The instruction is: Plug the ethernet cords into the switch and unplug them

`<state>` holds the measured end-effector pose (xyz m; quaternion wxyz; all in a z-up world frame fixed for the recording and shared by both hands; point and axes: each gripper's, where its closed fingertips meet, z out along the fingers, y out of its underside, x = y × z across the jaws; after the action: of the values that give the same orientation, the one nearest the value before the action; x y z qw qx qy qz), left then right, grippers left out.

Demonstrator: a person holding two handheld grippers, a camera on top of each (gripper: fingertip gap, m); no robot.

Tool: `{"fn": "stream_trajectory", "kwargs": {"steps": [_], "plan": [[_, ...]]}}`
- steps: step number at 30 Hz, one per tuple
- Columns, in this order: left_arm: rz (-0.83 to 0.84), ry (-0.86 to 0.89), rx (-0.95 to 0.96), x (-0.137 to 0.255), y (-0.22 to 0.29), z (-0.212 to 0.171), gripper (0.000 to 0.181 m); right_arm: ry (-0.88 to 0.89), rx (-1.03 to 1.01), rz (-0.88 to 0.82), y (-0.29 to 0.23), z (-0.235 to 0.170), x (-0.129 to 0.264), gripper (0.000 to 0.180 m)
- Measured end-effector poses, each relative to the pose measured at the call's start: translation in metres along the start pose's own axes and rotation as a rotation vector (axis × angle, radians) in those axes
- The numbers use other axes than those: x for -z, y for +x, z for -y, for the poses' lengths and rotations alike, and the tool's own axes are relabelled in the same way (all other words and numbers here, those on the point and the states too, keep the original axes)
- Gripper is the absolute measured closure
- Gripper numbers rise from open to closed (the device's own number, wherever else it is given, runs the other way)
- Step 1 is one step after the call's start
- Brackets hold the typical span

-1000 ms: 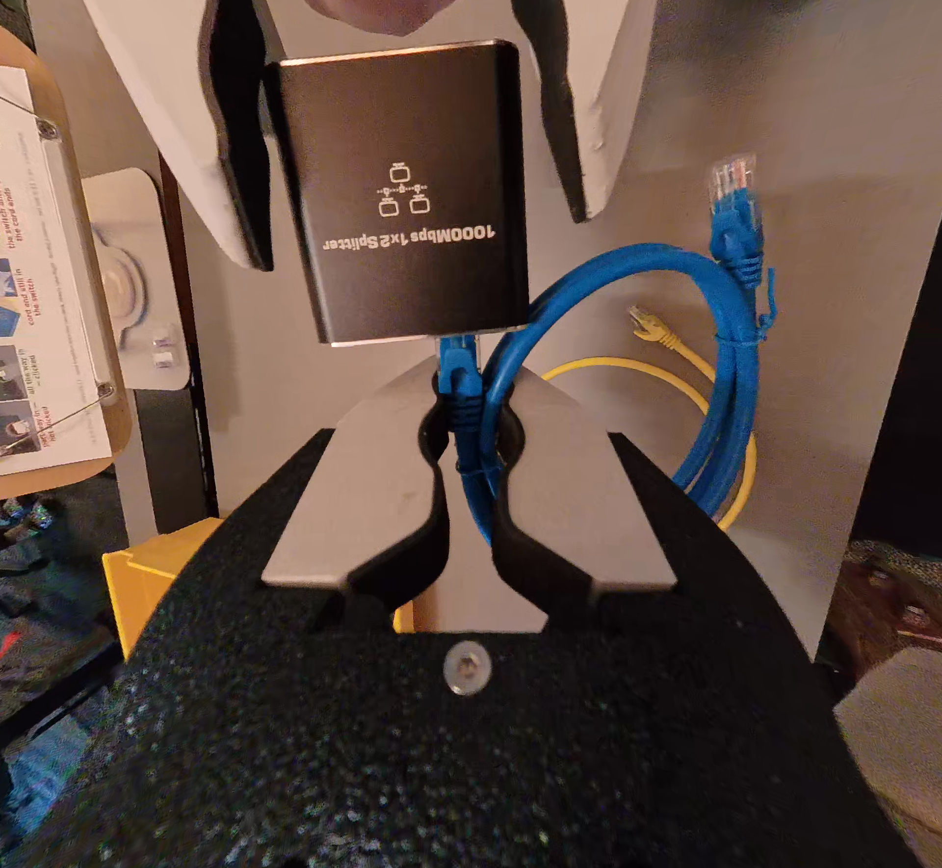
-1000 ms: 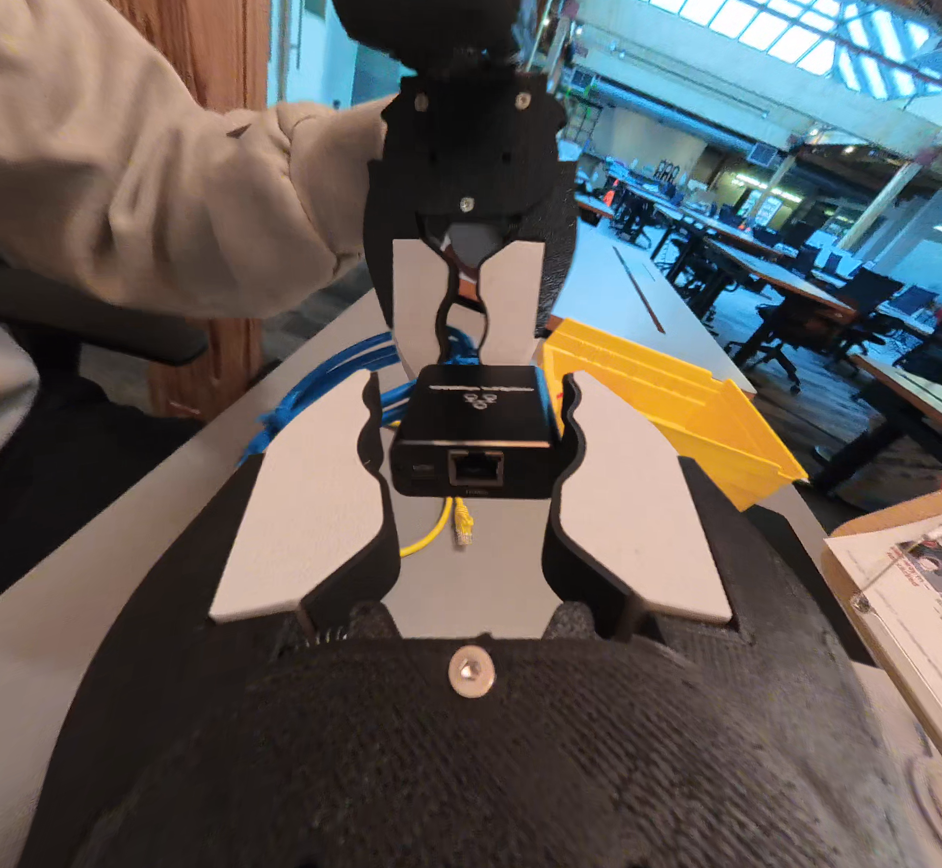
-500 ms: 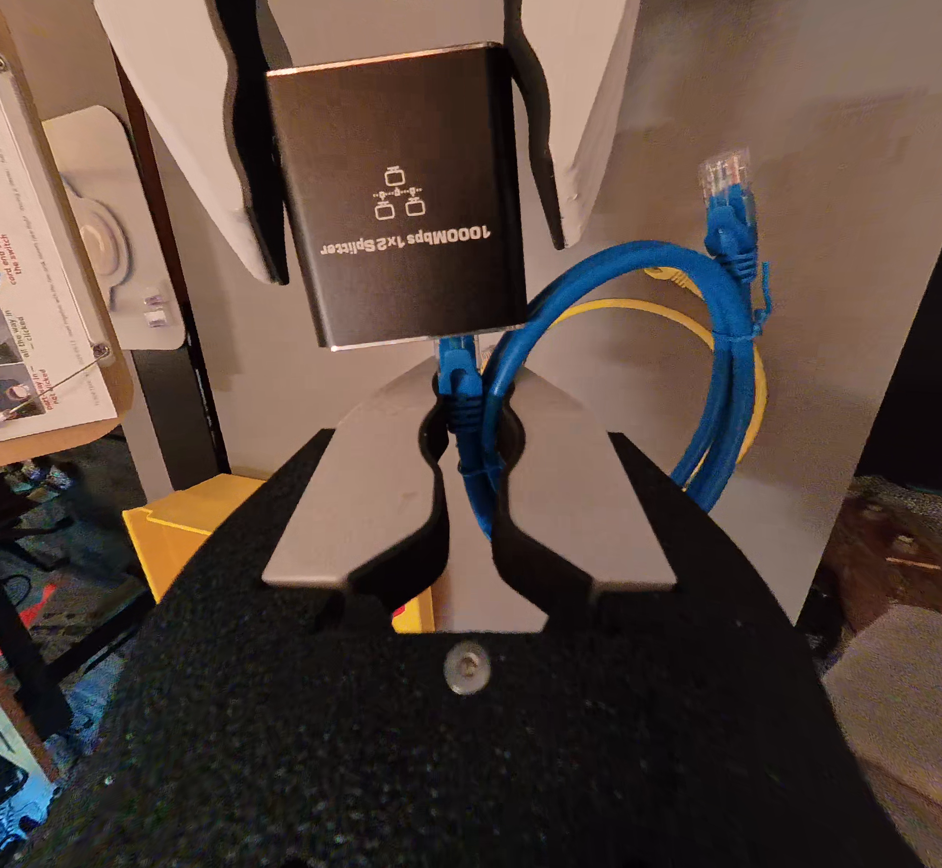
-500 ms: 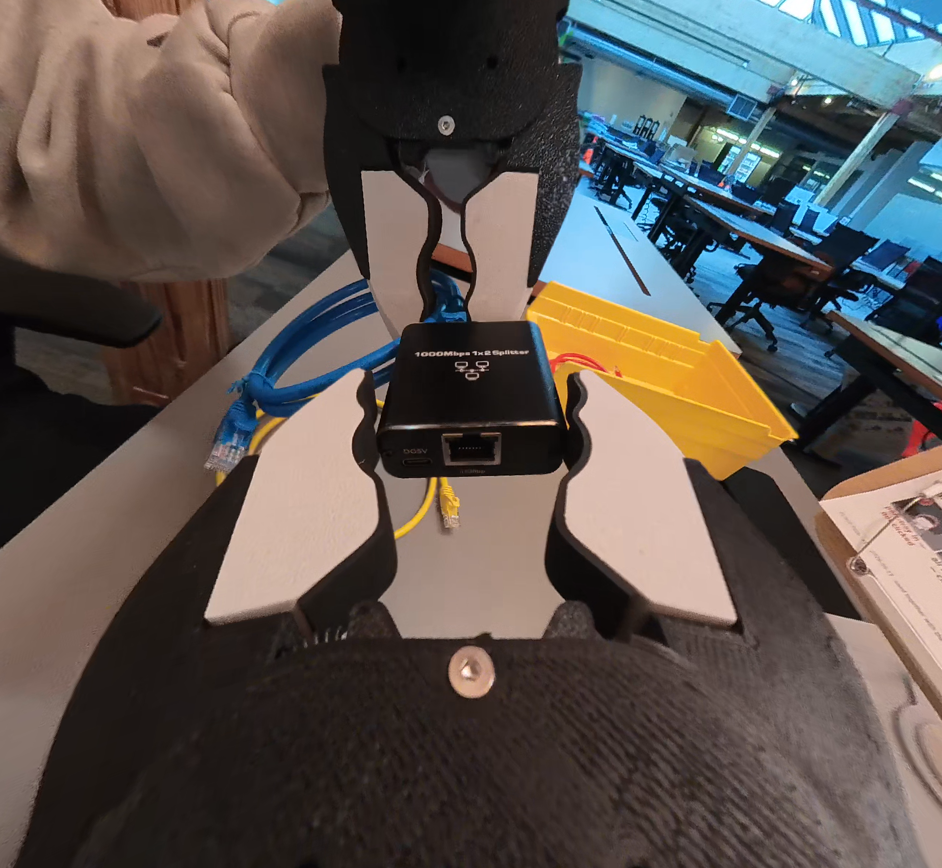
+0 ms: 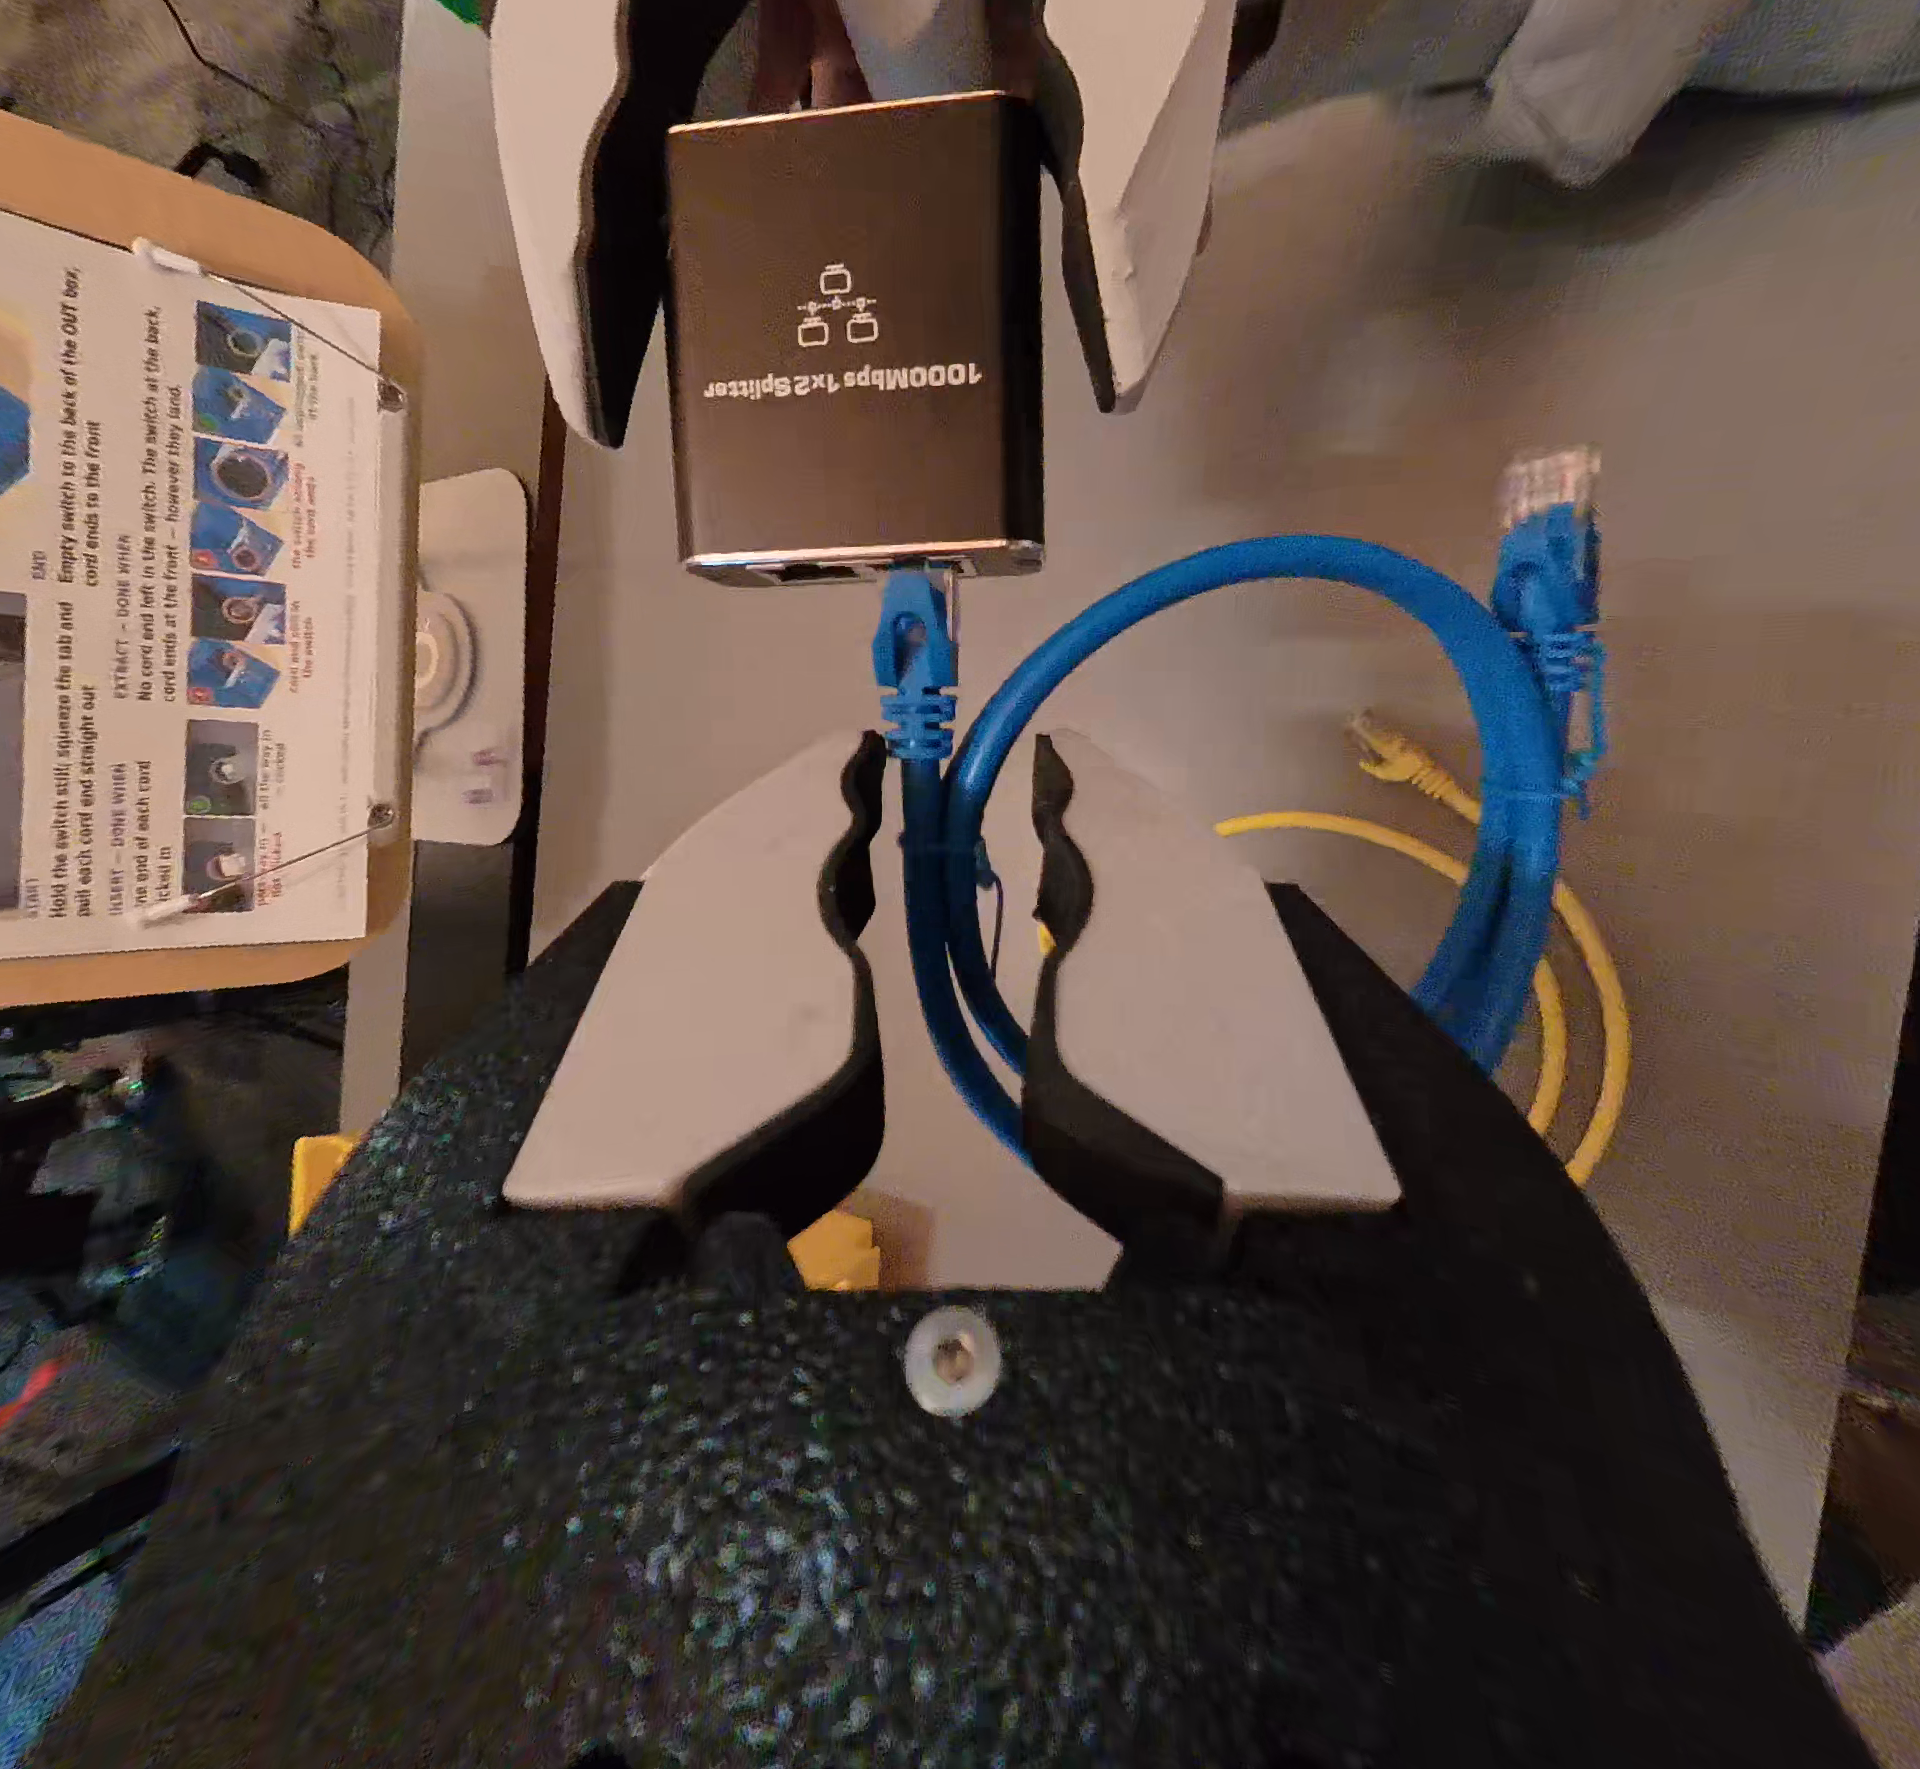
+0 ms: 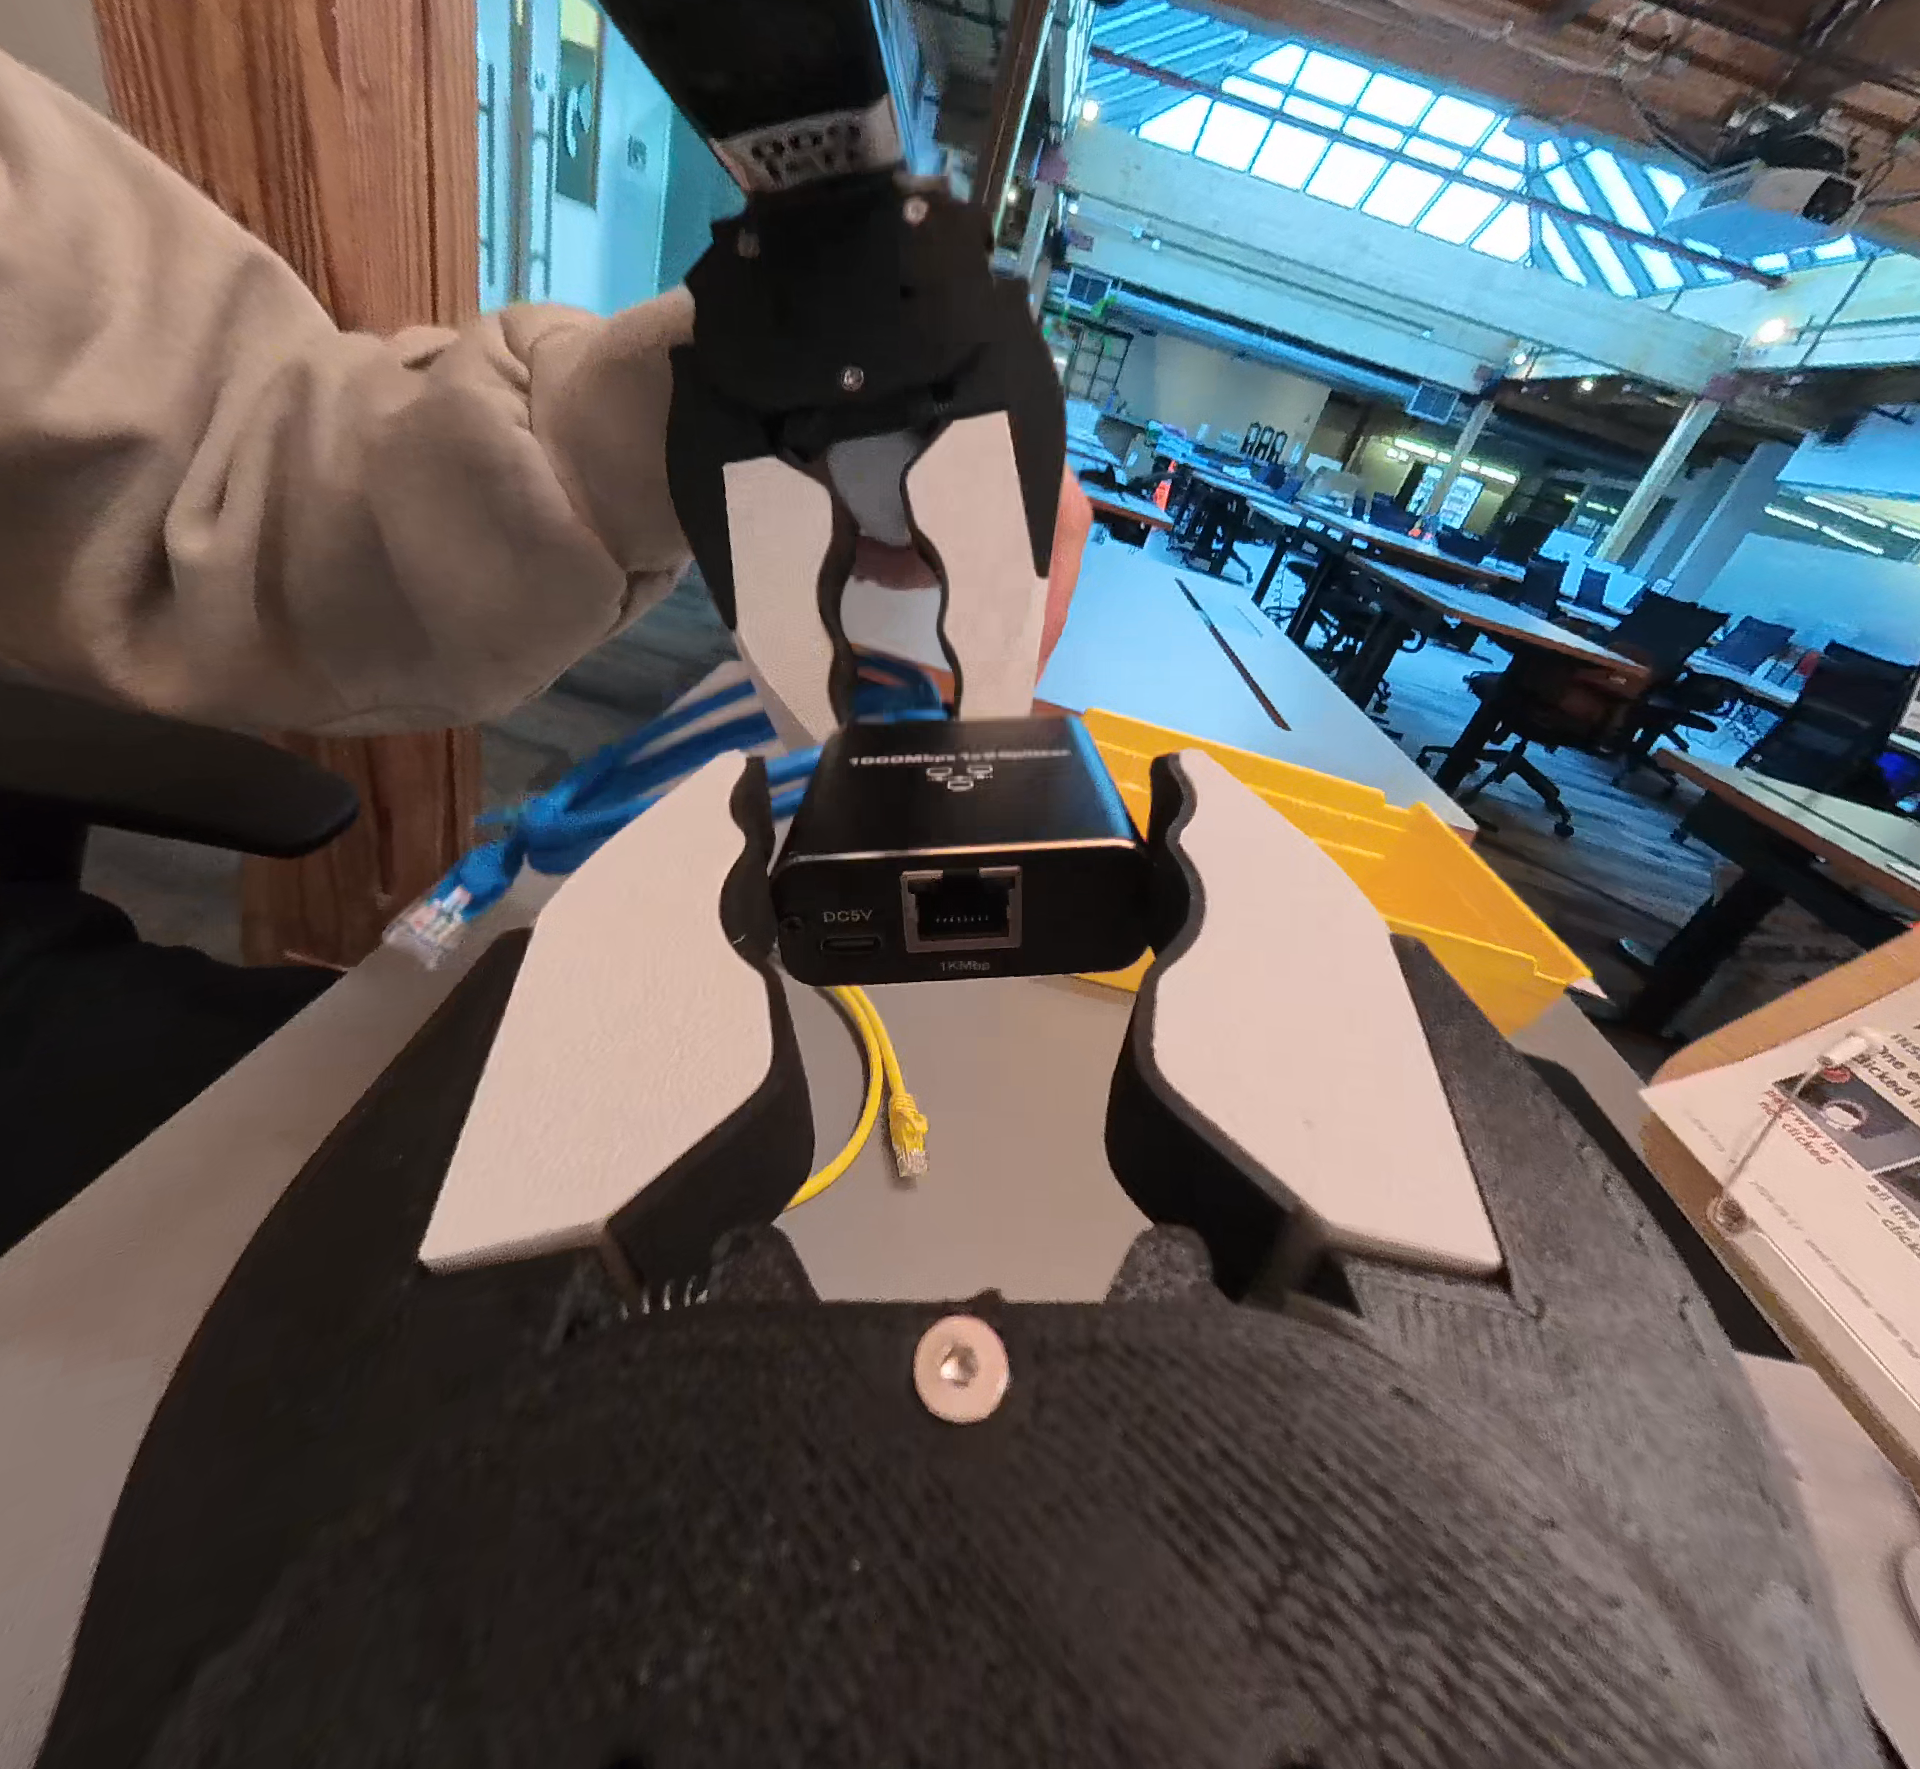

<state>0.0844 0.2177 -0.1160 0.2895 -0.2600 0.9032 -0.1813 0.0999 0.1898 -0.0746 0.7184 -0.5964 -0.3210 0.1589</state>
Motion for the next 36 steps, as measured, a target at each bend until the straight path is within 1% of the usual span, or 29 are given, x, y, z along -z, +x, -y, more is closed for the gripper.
{"fn": "stream_trajectory", "kwargs": {"steps": [3,6,7,8,9,11,12,13,14,15,16,17,18,19,21,22,23,24,26,27,29,30,33,34,36], "plan": [[-0.001,0.101,0.076,0.003,0.0,0.001,0.14,0.036,0.002,0.004,0.0,0.009,0.006,0.109],[0.007,0.147,0.145,0.005,-0.002,-0.004,0.136,0.049,0.005,0.022,-0.004,0.013,0.006,0.112],[-0.01,0.149,0.17,0.001,0.001,-0.007,0.135,0.061,0.05,0.061,-0.021,0.017,0.022,0.179],[-0.031,0.148,0.194,-0.007,0.005,-0.009,0.134,0.162,0.047,0.014,-0.015,0.028,0.023,0.18],[-0.054,0.14,0.21,-0.018,0.011,-0.013,0.134,0.172,-0.001,0.052,-0.014,0.027,0.022,0.18],[-0.095,0.134,0.242,-0.045,0.023,-0.022,0.136,-0.013,0.011,0.063,-0.011,-0.004,0.014,0.18],[-0.085,0.122,0.271,-0.061,0.025,-0.029,0.139,-0.076,0.015,0.062,-0.008,-0.017,0.013,0.18],[-0.078,0.114,0.321,-0.079,0.025,-0.036,0.145,-0.079,-0.004,0.049,-0.001,-0.028,0.013,0.18],[-0.093,0.127,0.386,-0.097,0.029,-0.041,0.149,-0.118,-0.071,0.035,0.006,-0.05,0.013,0.18],[-0.107,0.143,0.449,-0.113,0.033,-0.046,0.15,-0.21,-0.145,0.052,0.008,-0.076,0.011,0.18],[-0.094,0.142,0.494,-0.125,0.032,-0.054,0.151,-0.288,-0.152,0.051,0.008,-0.092,0.011,0.18],[-0.068,0.146,0.519,-0.129,0.029,-0.062,0.154,-0.347,-0.141,0.029,0.01,-0.103,0.012,0.18],[-0.059,0.172,0.533,-0.127,0.028,-0.065,0.153,-0.391,-0.173,0.041,0.009,-0.112,0.016,0.18],[-0.052,0.197,0.547,-0.122,0.024,-0.069,0.149,-0.416,-0.228,0.08,0.006,-0.12,0.019,0.179],[0.066,0.154,0.607,-0.113,-0.004,-0.091,0.144,-0.412,-0.259,0.05,0.015,-0.131,0.026,0.179],[0.139,0.108,0.622,-0.11,-0.022,-0.105,0.14,-0.387,-0.276,0.033,0.02,-0.131,0.028,0.179],[0.173,0.079,0.616,-0.109,-0.036,-0.112,0.138,-0.351,-0.305,0.047,0.019,-0.126,0.03,0.178],[0.171,0.067,0.604,-0.11,-0.045,-0.115,0.134,-0.324,-0.325,0.064,0.018,-0.12,0.03,0.178],[0.112,0.02,0.588,-0.122,-0.052,-0.118,0.118,-0.334,-0.308,0.042,0.021,-0.119,0.032,0.171],[0.071,-0.01,0.567,-0.132,-0.053,-0.119,0.116,-0.347,-0.291,0.03,0.021,-0.121,0.033,0.164],[0.004,-0.034,0.508,-0.153,-0.054,-0.12,0.113,-0.394,-0.29,0.004,0.023,-0.128,0.036,0.141],[-0.036,-0.045,0.487,-0.163,-0.052,-0.122,0.108,-0.423,-0.286,-0.009,0.024,-0.131,0.039,0.129],[-0.118,-0.106,0.485,-0.185,-0.047,-0.136,0.109,-0.467,-0.252,-0.014,0.023,-0.139,0.044,0.114],[-0.163,-0.105,0.51,-0.189,-0.042,-0.137,0.111,-0.462,-0.25,-0.018,0.024,-0.139,0.045,0.11],[-0.168,-0.071,0.556,-0.193,-0.043,-0.135,0.115,-0.434,-0.255,-0.039,0.027,-0.135,0.046,0.106]]}}
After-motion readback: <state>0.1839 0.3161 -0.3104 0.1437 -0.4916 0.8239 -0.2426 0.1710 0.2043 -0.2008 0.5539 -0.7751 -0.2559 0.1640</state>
